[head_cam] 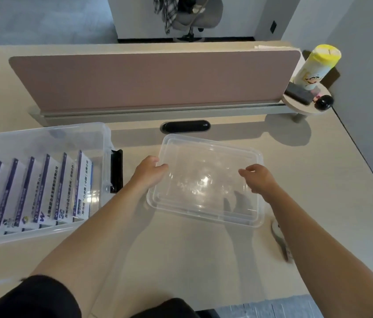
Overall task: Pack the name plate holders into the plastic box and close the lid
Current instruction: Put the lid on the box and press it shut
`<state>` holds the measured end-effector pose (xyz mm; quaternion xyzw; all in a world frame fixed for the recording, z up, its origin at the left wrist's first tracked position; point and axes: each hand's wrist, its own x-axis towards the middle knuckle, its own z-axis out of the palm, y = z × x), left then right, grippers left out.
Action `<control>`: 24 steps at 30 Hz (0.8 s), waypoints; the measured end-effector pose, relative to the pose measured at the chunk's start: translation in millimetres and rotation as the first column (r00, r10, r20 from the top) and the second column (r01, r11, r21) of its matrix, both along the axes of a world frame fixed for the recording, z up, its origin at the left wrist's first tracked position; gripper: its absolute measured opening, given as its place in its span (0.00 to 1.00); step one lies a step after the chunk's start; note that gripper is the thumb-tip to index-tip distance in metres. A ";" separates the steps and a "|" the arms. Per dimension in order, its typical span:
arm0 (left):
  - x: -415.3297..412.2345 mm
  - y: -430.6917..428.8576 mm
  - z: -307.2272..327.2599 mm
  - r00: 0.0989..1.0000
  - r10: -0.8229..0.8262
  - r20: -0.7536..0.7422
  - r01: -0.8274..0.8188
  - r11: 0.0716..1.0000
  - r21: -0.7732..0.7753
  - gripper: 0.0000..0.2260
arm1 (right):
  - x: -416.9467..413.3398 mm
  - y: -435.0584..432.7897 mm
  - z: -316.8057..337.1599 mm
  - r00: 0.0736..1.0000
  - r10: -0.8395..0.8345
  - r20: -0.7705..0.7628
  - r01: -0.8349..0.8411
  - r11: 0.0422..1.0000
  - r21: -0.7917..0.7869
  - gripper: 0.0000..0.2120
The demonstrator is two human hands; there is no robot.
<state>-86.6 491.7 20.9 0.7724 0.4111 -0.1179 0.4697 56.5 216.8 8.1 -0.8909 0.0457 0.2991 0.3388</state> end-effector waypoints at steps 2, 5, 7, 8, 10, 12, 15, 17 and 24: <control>14.2 7.0 -25.5 0.999 0.012 -0.045 -0.012 1.000 -0.011 0.31 | 15.3 -2.1 -7.1 0.998 -0.054 -0.020 0.053 0.997 -0.053 0.33; 32.7 13.7 -51.2 0.995 0.075 -0.062 -0.076 0.997 -0.027 0.29 | 37.8 -1.8 -16.4 0.989 -0.147 0.005 0.146 0.980 -0.133 0.35; 42.3 15.6 -64.5 0.988 0.131 -0.079 -0.134 0.990 -0.039 0.29 | 48.7 -3.1 -24.3 0.978 -0.207 0.035 0.210 0.958 -0.194 0.33; 46.8 17.0 -72.4 0.986 0.143 -0.086 -0.148 0.988 -0.051 0.29 | 52.8 -3.5 -29.8 0.973 -0.227 0.043 0.231 0.946 -0.226 0.33; 52.8 19.8 -85.9 0.981 0.171 -0.092 -0.177 0.982 -0.065 0.29 | 57.8 -2.7 -41.9 0.970 -0.245 0.012 0.238 0.928 -0.287 0.36; 55.2 21.7 -99.8 0.973 0.218 -0.078 -0.224 0.972 -0.066 0.30 | 59.4 2.3 -52.2 0.964 -0.258 -0.063 0.232 0.933 -0.275 0.42; 58.6 18.1 -97.9 0.949 0.310 -0.051 -0.314 0.947 -0.076 0.23 | 63.7 9.8 -65.2 0.944 -0.285 -0.166 0.238 0.937 -0.254 0.50; 60.3 14.7 -83.7 0.923 0.384 -0.021 -0.383 0.911 -0.151 0.14 | 71.8 8.0 -73.8 0.938 -0.292 -0.186 0.234 0.931 -0.280 0.52; 60.5 12.8 -31.7 0.853 0.521 -0.022 -0.512 0.828 -0.230 0.31 | 89.0 -15.6 -45.0 0.953 -0.214 -0.215 0.195 0.975 -0.106 0.42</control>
